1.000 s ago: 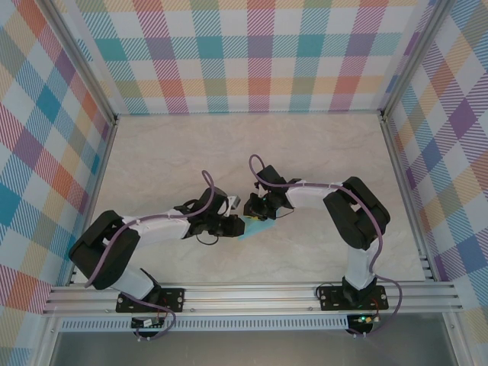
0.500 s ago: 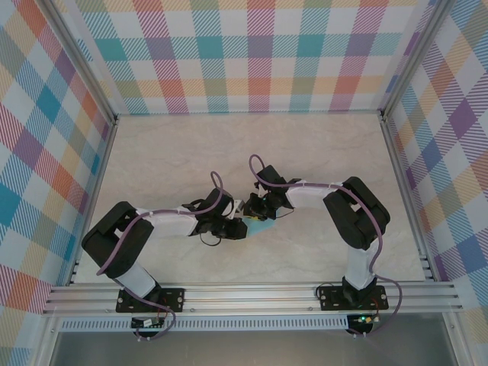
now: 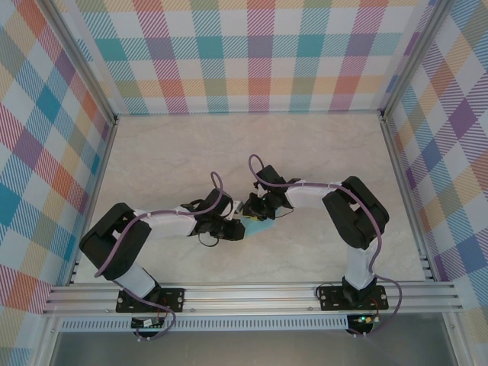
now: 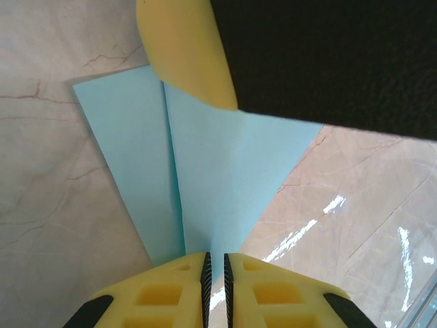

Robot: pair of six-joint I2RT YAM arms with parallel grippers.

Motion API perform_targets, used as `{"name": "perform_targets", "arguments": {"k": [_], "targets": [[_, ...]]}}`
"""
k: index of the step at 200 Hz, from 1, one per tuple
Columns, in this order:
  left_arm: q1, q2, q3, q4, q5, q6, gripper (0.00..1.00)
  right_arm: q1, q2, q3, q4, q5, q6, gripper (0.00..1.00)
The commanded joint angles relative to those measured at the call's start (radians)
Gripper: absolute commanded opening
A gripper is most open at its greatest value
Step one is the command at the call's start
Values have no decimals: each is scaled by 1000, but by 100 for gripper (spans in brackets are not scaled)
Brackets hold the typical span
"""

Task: Fold a paper plane with a square sheet of paper (pick it up from the middle)
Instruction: Fourth fold the wing at the center of the table.

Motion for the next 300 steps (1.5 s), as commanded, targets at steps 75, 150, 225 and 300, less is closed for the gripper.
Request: {"name": "perform_targets", "arguments": {"k": [75, 150, 225, 300], "targets": [[-9, -90, -31, -258, -74, 28, 17, 3, 40, 3, -20, 10, -8, 20], [-8, -163, 29, -98, 5, -54, 19, 3, 46, -3, -7, 6, -3, 20], [-8, -8, 53, 55, 33, -42, 19, 3, 52, -1, 11, -7, 5, 20], [-9, 86, 34, 61, -34, -20, 18, 3, 54, -2, 7, -7, 3, 20]]}}
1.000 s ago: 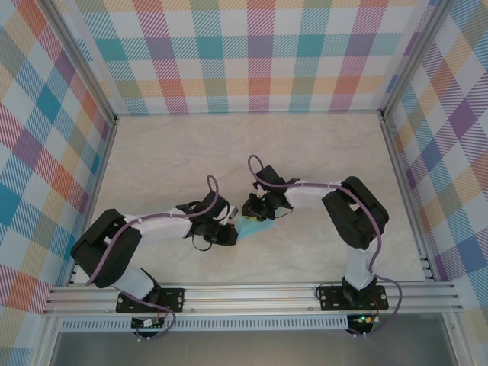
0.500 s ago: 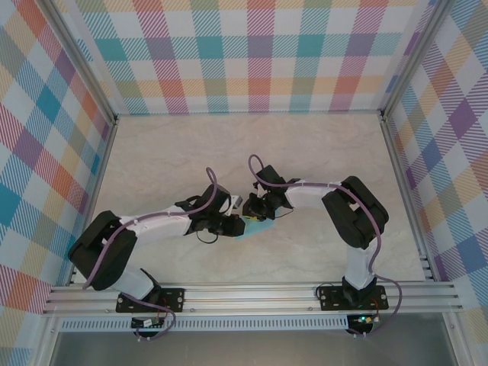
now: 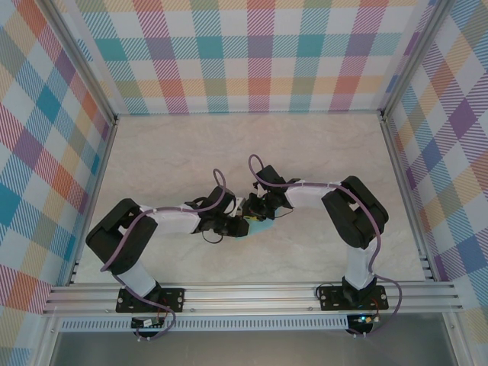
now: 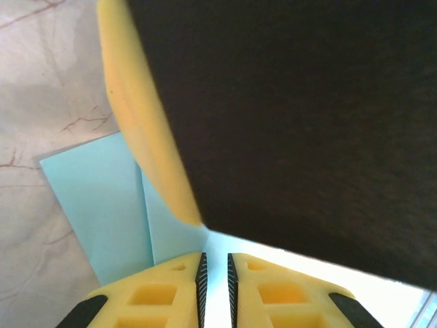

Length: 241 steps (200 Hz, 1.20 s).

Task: Fold a paper plane with a square sheet of paper (pick it up from the middle)
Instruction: Fourth fold the wing at the center of the table.

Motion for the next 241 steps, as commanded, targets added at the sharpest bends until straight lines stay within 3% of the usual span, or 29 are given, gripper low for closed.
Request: {"name": "perform_targets", "arguments": {"k": [1, 66, 121, 172, 241], "targets": [[-9, 25, -5, -4, -42, 14, 18, 3, 47, -2, -3, 13, -1, 20], [-9, 29, -75, 19, -67, -33, 13, -18, -57, -5, -3, -8, -10, 22], [-8, 33, -71, 20, -76, -56, 11, -21, -212, -62, -56, 61, -32, 24], [-7, 33, -64, 16, -70, -54, 11, -17, -155, -111, 113, -82, 9, 20], [-7, 38, -56, -14, -80, -52, 8, -33, -42, -105, 164, -77, -5, 19]]}}
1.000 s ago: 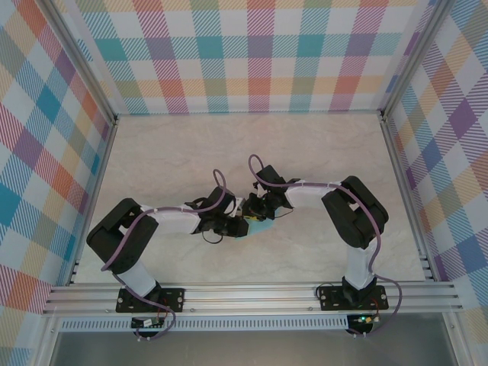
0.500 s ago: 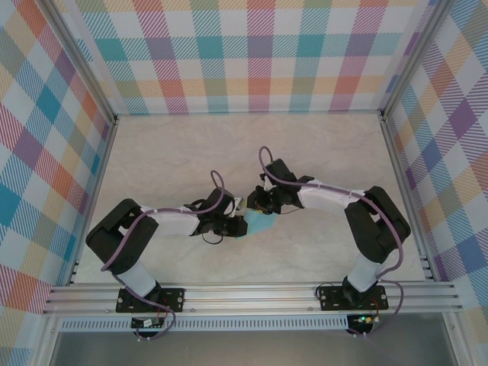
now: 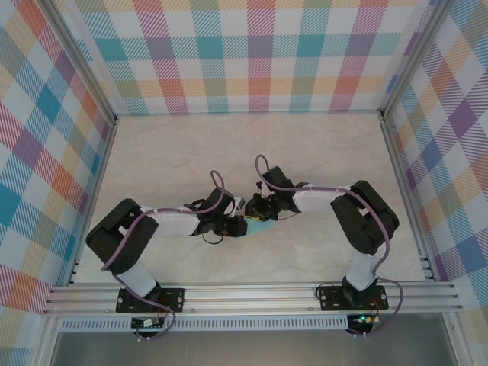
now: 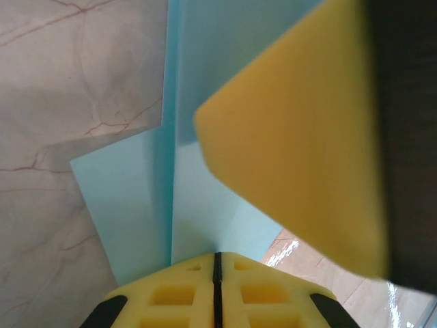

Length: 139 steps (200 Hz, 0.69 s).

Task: Fold a paper plane with a square sheet of paper (pick it up from the middle)
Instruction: Fourth fold the wing at the center of the table.

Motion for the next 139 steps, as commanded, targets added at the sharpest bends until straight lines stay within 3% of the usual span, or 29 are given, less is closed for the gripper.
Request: {"name": "perform_targets", "arguments": {"k": [1, 91, 139], "targets": [[-8, 39, -20, -80, -58, -5, 8, -10, 35, -5, 61, -25, -6, 19], [-8, 39, -69, -79, -56, -5, 3, -83, 78, -80, 183, -60, -58, 20], [-7, 33, -82, -88, -61, 4, 2, -139, 95, -58, 156, -62, -87, 21]]}}
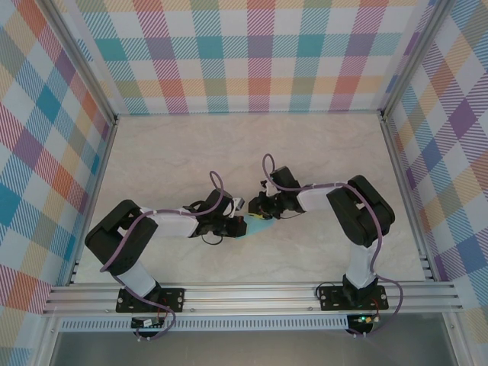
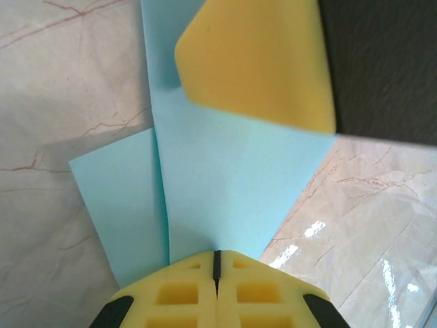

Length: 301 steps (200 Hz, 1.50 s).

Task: Fold a paper plane with a square sheet of paper (pick it up from the middle)
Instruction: Fourth fold the wing at the center of the table.

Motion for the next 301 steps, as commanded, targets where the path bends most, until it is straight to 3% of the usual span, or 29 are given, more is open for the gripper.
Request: {"name": "perform_targets", "arguments": {"k": [1, 63, 164, 210, 255, 301], "targets": [[-7, 42, -54, -131, -62, 5, 2, -44, 37, 1, -19, 63, -48, 21], [-9, 34, -42, -146, -74, 8, 2, -91, 41, 88, -205, 204, -61, 22], [-8, 35, -40, -151, -76, 9, 3, -243, 71, 111, -166, 150, -54, 24], [-8, 35, -36, -149, -77, 5, 3, -282, -61, 117, -234, 133, -90, 26], [-8, 25, -32, -152, -76, 6, 3, -258, -220, 10, -200, 80, -54, 30], [-8, 20, -24, -142, -62, 2, 4, -61, -202, -37, -117, 99, 31, 27]]}}
